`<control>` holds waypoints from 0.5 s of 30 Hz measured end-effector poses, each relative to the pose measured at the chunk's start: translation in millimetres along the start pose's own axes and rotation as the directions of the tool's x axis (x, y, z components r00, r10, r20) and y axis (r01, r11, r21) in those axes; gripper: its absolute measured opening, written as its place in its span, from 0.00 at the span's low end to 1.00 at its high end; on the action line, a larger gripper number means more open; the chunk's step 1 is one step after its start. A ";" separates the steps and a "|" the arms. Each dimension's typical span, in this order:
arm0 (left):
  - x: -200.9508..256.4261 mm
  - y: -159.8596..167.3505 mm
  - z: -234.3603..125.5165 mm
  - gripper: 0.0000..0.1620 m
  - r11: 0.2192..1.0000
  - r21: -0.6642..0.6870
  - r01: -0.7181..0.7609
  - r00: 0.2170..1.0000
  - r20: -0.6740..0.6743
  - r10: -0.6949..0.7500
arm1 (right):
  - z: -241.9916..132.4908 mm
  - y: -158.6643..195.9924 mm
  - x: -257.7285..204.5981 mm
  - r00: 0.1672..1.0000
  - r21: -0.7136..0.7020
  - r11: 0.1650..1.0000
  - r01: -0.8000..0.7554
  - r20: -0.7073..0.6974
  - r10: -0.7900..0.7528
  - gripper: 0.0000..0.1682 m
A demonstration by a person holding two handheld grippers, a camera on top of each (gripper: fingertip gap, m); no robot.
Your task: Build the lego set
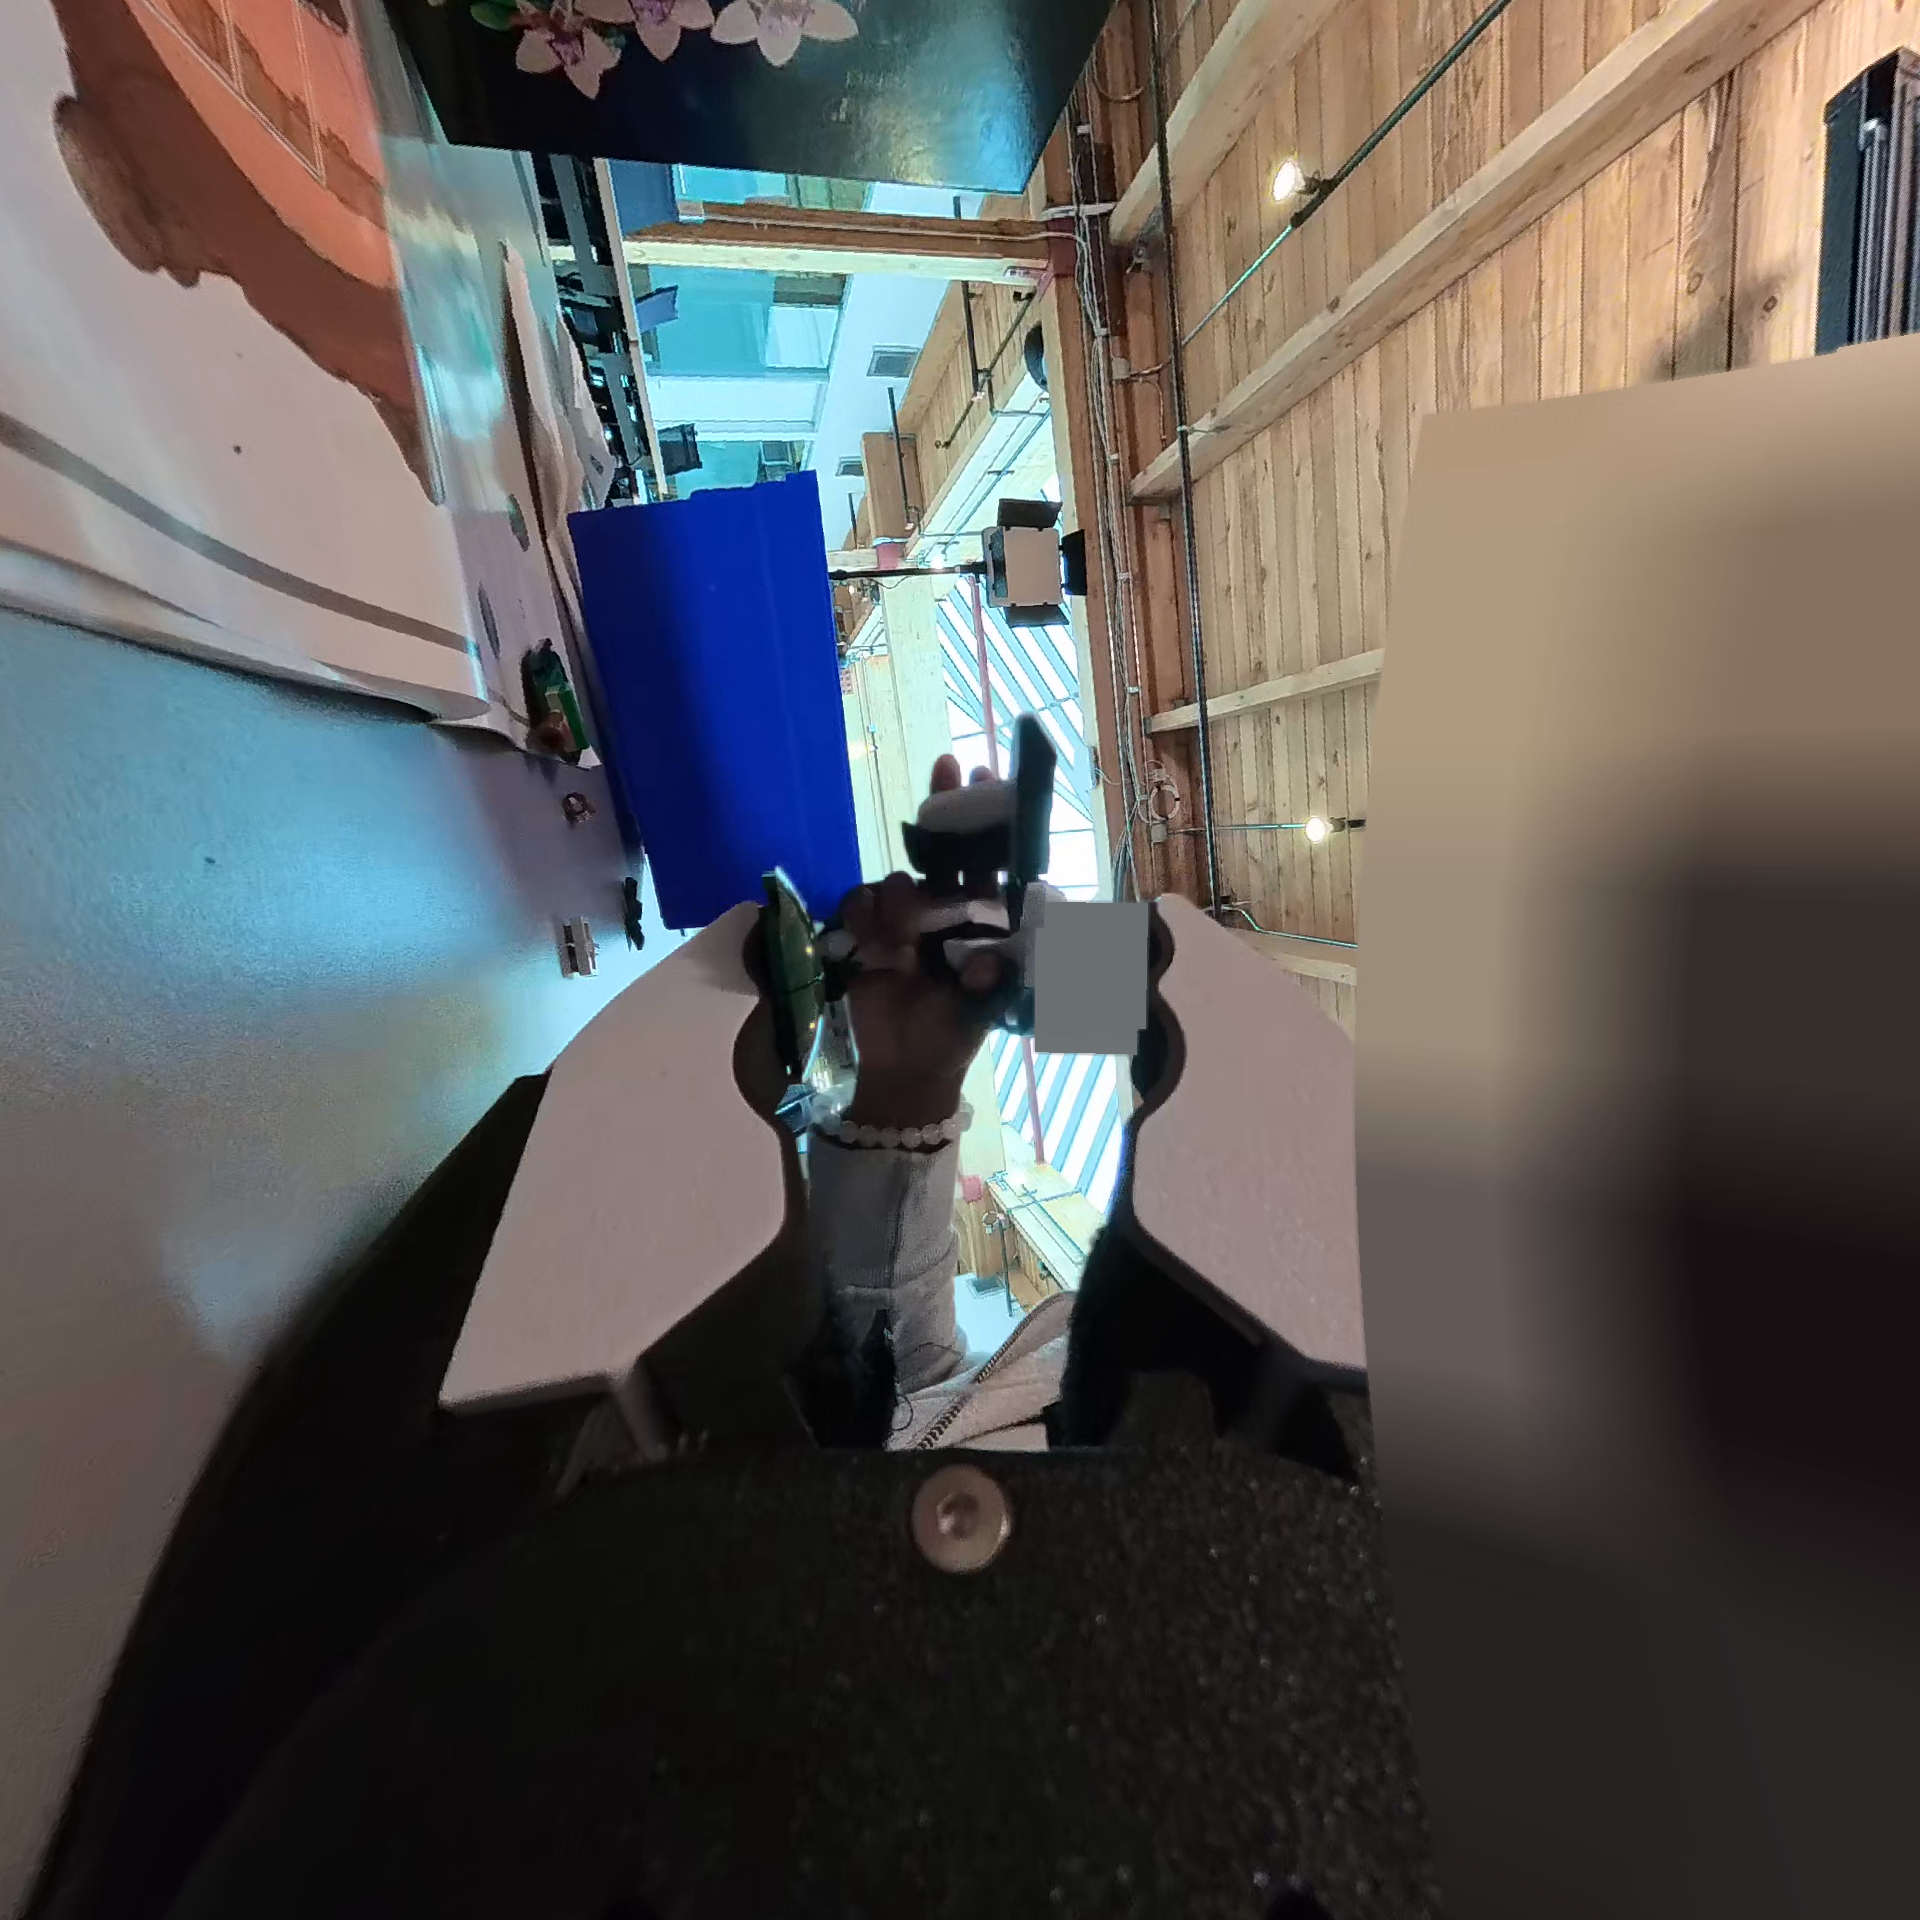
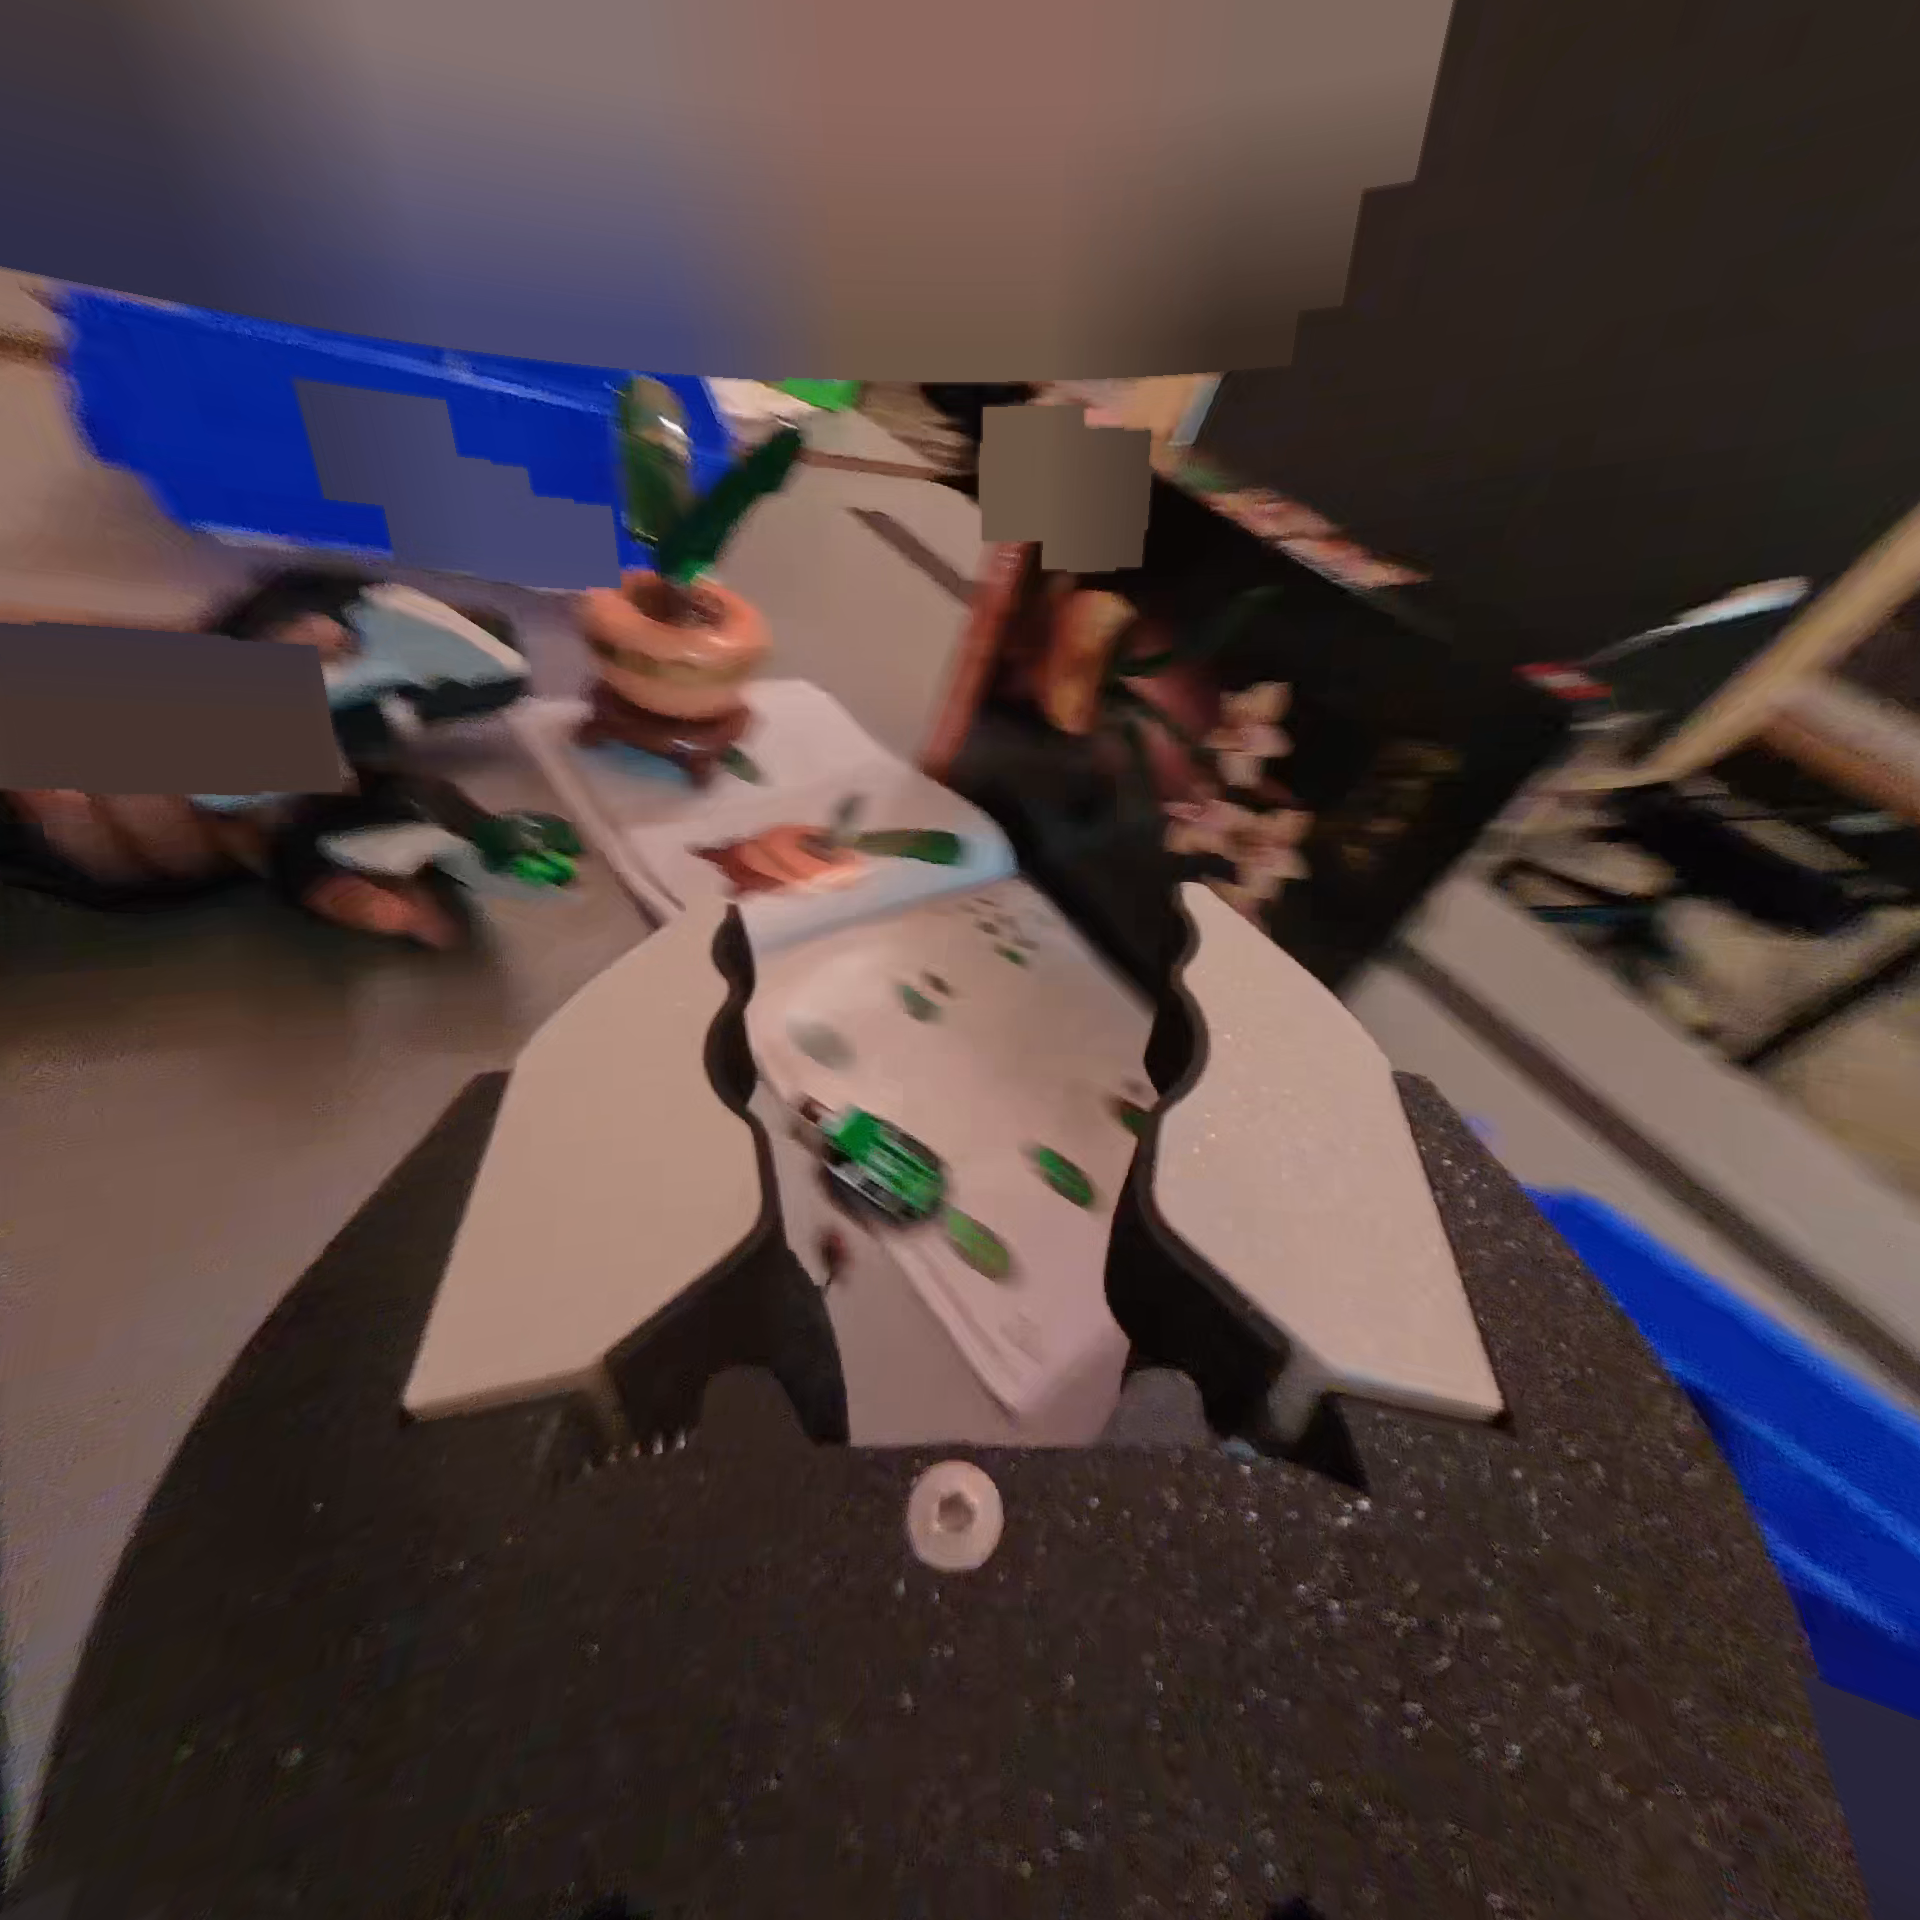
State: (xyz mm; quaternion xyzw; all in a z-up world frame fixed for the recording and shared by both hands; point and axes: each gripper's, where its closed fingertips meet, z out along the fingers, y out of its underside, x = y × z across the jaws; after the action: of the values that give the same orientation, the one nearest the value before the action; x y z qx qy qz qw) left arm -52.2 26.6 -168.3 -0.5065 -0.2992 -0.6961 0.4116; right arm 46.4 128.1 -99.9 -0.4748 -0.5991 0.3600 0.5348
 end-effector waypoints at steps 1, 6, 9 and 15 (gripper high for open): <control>0.3 0.3 0.2 0.40 1.000 -0.001 -0.002 1.000 -0.003 0.002 | -15.2 1.8 9.5 0.996 -0.033 0.998 0.060 -0.059 -0.062 0.44; 1.2 1.1 0.5 0.42 1.000 -0.004 -0.009 1.000 -0.010 0.009 | -48.8 63.9 2.7 0.995 -0.482 0.874 0.057 -0.041 -0.087 0.08; 1.7 1.1 0.3 0.42 1.000 -0.004 -0.009 1.000 -0.014 0.009 | -61.9 108.0 -5.9 0.991 -0.695 0.712 -0.101 -0.133 0.010 0.02; 1.2 1.9 0.5 0.42 1.000 -0.010 -0.009 1.000 -0.011 0.009 | -66.1 154.2 -29.6 0.903 -0.706 0.566 -0.426 -0.288 0.319 0.12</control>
State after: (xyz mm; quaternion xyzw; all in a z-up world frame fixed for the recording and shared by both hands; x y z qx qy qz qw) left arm -50.5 25.7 -167.1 -0.5063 -0.2912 -0.6984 0.4136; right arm 139.0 139.5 -242.4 -0.7906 -0.5438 0.1515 0.2373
